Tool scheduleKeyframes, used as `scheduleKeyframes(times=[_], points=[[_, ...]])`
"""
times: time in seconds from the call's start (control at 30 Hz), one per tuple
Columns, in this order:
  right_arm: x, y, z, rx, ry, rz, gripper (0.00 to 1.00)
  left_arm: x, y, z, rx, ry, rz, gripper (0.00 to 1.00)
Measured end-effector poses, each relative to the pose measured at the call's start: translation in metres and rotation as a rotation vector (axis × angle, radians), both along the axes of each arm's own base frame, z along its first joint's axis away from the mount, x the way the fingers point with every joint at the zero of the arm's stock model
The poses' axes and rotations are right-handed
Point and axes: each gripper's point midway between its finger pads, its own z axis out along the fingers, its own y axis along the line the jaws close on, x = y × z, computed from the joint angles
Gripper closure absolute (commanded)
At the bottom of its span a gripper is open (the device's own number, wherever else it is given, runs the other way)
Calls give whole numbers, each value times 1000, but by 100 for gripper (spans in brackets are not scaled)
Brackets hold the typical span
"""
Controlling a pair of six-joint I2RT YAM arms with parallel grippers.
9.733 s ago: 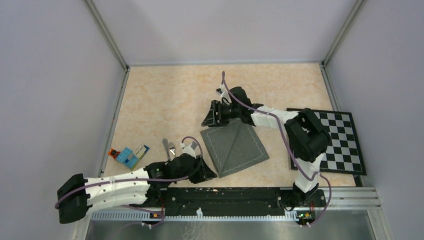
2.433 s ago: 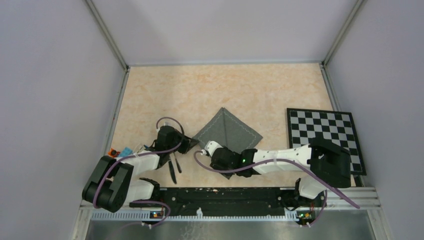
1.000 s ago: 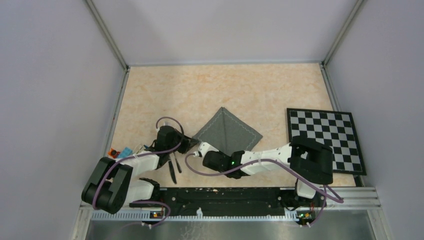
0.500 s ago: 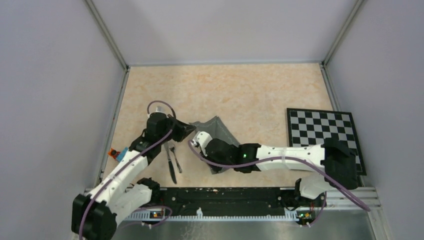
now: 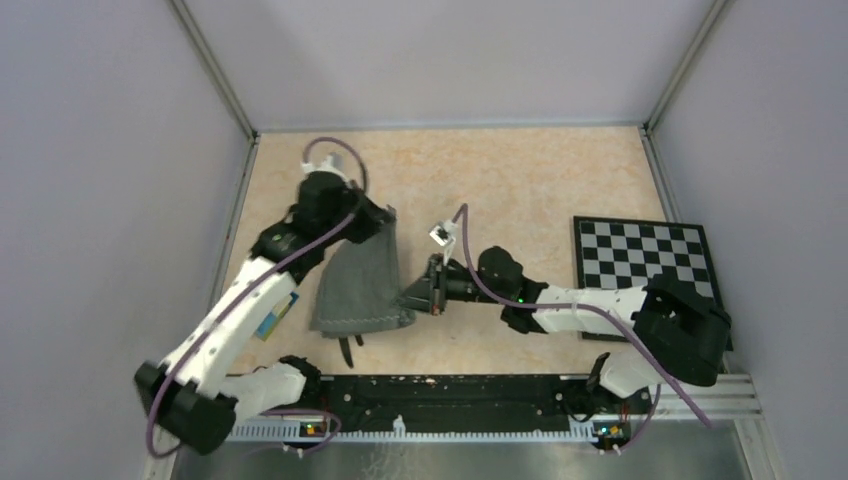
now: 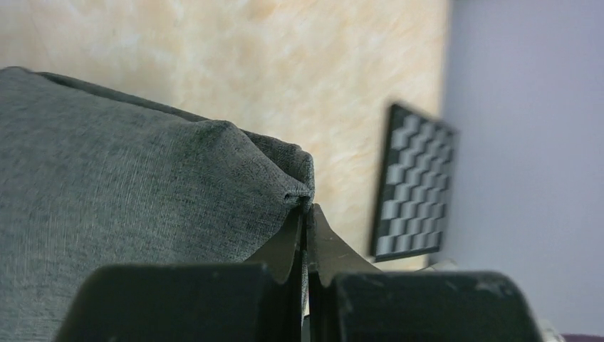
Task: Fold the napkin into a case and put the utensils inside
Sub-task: Turn over the upper triangle folded napkin at the center of the board.
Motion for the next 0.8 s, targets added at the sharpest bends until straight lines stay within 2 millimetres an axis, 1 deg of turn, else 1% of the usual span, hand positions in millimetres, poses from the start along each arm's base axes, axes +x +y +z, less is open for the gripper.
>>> scheduleKeyframes(times=[0.03,0.1,0.13,0.17,0.2,0.27,0.3,0.33,0.4,0.43,0.47,0.53,0.57,0.6,0.63,0.67,0.7,0.77,0.8], points=[[6,-11,-16,-7,41,-13,100,9,-14,-25,52,58,-31,100],[15,-41,-62,-63,144,-46,100,19,-41,-73,146,157,-95,100],[17,-53,-79,-92,182,-57,100,22,-53,-97,188,200,-125,100],[18,-71,-102,-128,236,-71,100,24,-66,-124,241,244,-162,100],[18,-84,-118,-157,274,-84,100,25,-77,-146,283,277,-193,100],[18,-114,-150,-219,351,-119,100,25,-99,-183,360,324,-261,100],[19,-123,-159,-236,372,-132,100,25,-110,-195,385,336,-293,100],[20,-133,-168,-253,389,-148,100,26,-120,-202,404,338,-320,98],[25,-148,-179,-278,407,-184,100,32,-143,-210,431,319,-373,92],[30,-154,-181,-286,401,-207,100,37,-154,-211,437,302,-393,89],[33,-159,-181,-295,390,-223,98,41,-165,-211,442,284,-412,84],[36,-167,-182,-329,370,-248,85,51,-180,-211,446,243,-433,76],[32,-170,-184,-359,373,-247,77,61,-186,-208,443,212,-429,69],[27,-176,-187,-402,381,-256,71,73,-192,-202,435,173,-420,59],[25,-182,-191,-444,388,-274,61,84,-196,-196,424,142,-413,49],[25,-190,-195,-504,393,-307,56,94,-200,-188,411,106,-407,41],[25,-198,-198,-550,396,-341,52,99,-201,-181,408,82,-408,36],[29,-209,-196,-605,389,-400,47,107,-203,-169,397,44,-418,30],[31,-214,-195,-630,388,-428,46,108,-204,-164,389,31,-428,28]])
